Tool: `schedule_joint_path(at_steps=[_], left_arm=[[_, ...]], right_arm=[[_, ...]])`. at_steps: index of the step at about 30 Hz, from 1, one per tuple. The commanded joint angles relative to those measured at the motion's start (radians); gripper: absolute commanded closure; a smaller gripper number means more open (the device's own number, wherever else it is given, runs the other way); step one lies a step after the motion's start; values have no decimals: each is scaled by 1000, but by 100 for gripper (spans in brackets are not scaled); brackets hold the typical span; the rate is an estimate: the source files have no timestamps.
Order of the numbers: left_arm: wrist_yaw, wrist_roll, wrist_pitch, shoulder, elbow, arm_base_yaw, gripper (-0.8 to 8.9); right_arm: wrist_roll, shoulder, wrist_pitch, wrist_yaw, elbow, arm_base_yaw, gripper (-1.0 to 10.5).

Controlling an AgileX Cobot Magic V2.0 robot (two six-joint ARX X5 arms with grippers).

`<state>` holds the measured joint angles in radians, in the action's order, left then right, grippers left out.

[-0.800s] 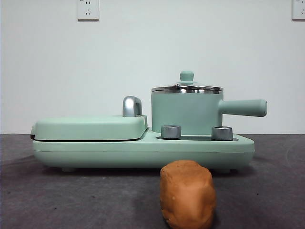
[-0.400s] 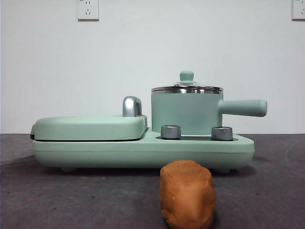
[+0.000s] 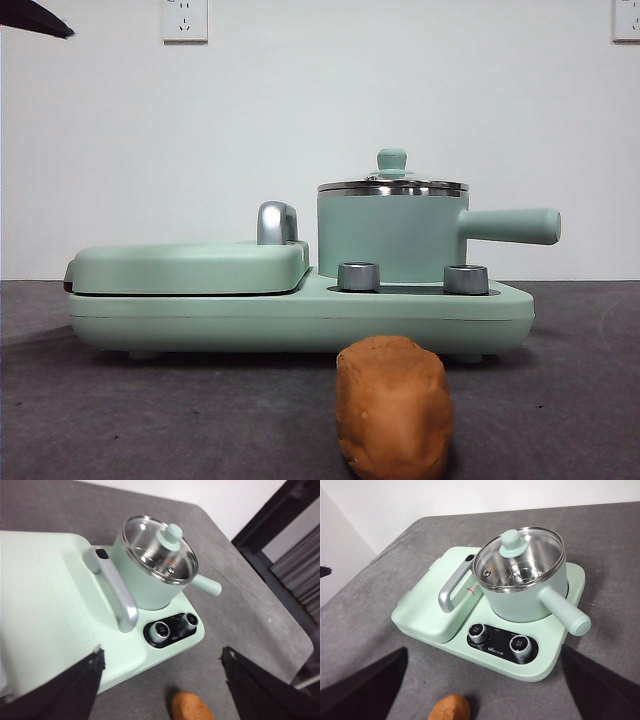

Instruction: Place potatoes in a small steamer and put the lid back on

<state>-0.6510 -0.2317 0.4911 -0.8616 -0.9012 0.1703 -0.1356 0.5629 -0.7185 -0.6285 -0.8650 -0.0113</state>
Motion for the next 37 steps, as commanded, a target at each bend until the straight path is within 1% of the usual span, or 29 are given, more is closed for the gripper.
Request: schedule_joint_path(at_steps=[1,6,11,15,18,23,26,31,37], left_arm=[[-5,33,-11,-40,-52,31,405],[-3,72,-11,-155,-145,111,406],[13,116,-2,-307,-288,192,406],[78,186,72,-463,-453,265,405],[125,218,111,-573,-567,309,405],[185,256,116,-729,-711,362,403],[244,281,115,-814,-787,389,402],[348,348,98,-935,-883,425,399],[375,348,-29,-1024,-894,455,398]], right_arm=[[9,5,7,-3,-18,0,430],[5,5,7,-4,-18,0,430],[5,4,6,-4,-18,0,430],[5,4,6,-4,-18,0,430],[5,4,6,-4,-18,0,430],[5,4,5,-4,-18,0,430],[5,4,5,-4,-18,0,430],[5,4,3,-4,-18,0,430],[5,4,2,-4,-18,0,430]])
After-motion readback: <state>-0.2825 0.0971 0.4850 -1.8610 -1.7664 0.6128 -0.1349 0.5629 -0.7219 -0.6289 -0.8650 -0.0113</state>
